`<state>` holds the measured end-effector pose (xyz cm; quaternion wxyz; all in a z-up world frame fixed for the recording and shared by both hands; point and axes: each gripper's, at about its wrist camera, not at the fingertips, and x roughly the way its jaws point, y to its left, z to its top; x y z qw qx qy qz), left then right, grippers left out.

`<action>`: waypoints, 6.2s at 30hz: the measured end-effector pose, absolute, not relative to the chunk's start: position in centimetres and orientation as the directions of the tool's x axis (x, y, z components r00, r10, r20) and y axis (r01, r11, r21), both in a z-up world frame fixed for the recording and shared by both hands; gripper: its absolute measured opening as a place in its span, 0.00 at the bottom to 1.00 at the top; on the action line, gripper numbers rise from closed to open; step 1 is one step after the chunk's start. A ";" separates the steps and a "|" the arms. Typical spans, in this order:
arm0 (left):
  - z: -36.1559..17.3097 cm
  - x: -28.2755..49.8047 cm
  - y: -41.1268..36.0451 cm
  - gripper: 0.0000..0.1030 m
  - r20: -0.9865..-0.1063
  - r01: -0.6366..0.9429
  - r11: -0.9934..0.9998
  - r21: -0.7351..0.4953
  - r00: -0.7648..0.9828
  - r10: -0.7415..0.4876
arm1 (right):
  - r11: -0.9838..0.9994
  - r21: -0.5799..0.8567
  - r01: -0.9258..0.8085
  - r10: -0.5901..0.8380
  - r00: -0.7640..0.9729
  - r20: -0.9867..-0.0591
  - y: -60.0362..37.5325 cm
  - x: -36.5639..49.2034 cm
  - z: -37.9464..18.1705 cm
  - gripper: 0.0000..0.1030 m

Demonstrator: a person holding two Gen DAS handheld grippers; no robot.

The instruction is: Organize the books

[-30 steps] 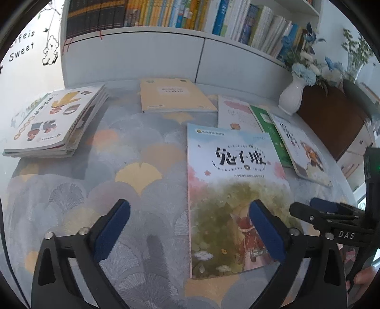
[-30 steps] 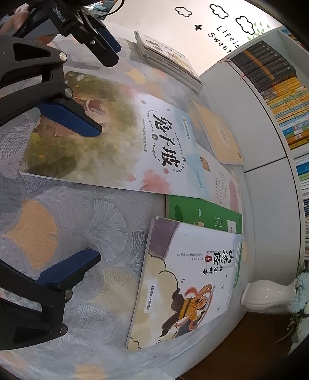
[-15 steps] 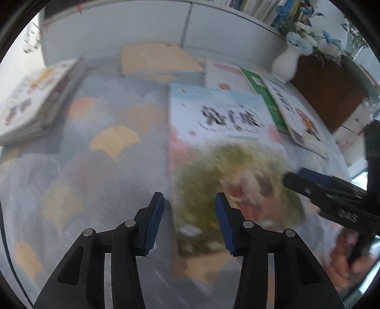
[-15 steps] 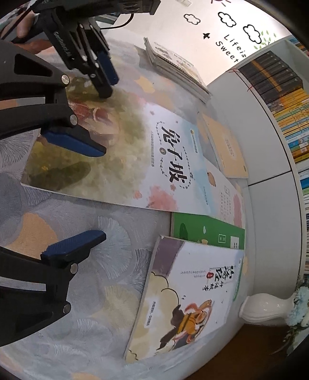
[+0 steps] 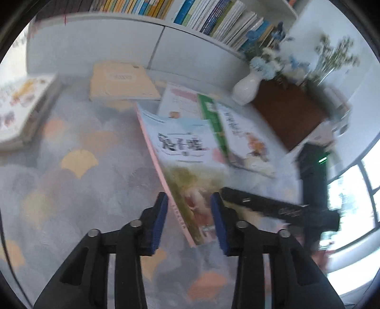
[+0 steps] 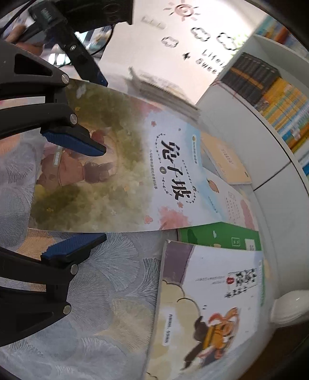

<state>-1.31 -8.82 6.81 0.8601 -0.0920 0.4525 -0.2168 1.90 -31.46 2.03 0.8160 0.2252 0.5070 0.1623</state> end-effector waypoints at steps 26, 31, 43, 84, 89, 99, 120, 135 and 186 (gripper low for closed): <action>4.9 -2.9 -9.5 0.24 -0.754 0.090 0.951 -0.294 0.591 -0.289 | 0.868 0.494 -0.040 0.458 0.447 -0.769 -30.5 1.8 2.7 0.77; 8.2 -4.2 -10.4 0.24 -0.641 0.215 0.887 -0.409 0.624 -0.447 | 0.841 0.540 -0.025 0.494 0.443 -0.749 -31.3 1.8 2.4 0.77; 3.7 -3.0 -11.6 0.14 -0.719 0.156 0.914 -0.374 0.574 -0.392 | 0.813 0.581 -0.021 0.530 0.439 -0.726 -32.1 1.7 2.2 0.79; 17.9 -7.1 0.0 0.18 -0.620 0.272 0.949 -0.159 0.720 -0.310 | 0.899 0.133 -0.418 0.411 0.700 -0.584 -18.3 -8.7 14.5 0.29; 23.4 -4.9 5.9 0.21 -0.573 0.212 0.962 -0.172 0.773 -0.272 | 0.847 0.177 -0.502 0.510 0.671 -0.538 -13.6 -5.3 20.6 0.29; 20.0 2.3 13.6 0.21 -0.488 0.100 0.977 -0.188 0.854 -0.181 | 0.802 0.187 -0.568 0.578 0.656 -0.485 -4.4 4.1 22.2 0.30; 7.9 8.7 19.6 0.22 -0.652 -0.042 0.950 -0.308 0.737 -0.179 | 0.797 0.298 -0.525 0.573 0.500 -0.650 2.3 14.7 8.7 0.31; 8.1 6.1 18.8 0.29 -0.769 -0.149 0.979 -0.137 0.639 -0.010 | 0.816 0.291 -0.500 0.519 0.411 -0.749 2.3 14.0 6.7 0.57; 1.7 1.7 -5.1 0.84 -0.741 0.096 0.967 -0.236 0.626 -0.243 | 1.000 -0.018 0.017 -0.024 0.532 -0.846 -28.7 -0.6 1.3 1.00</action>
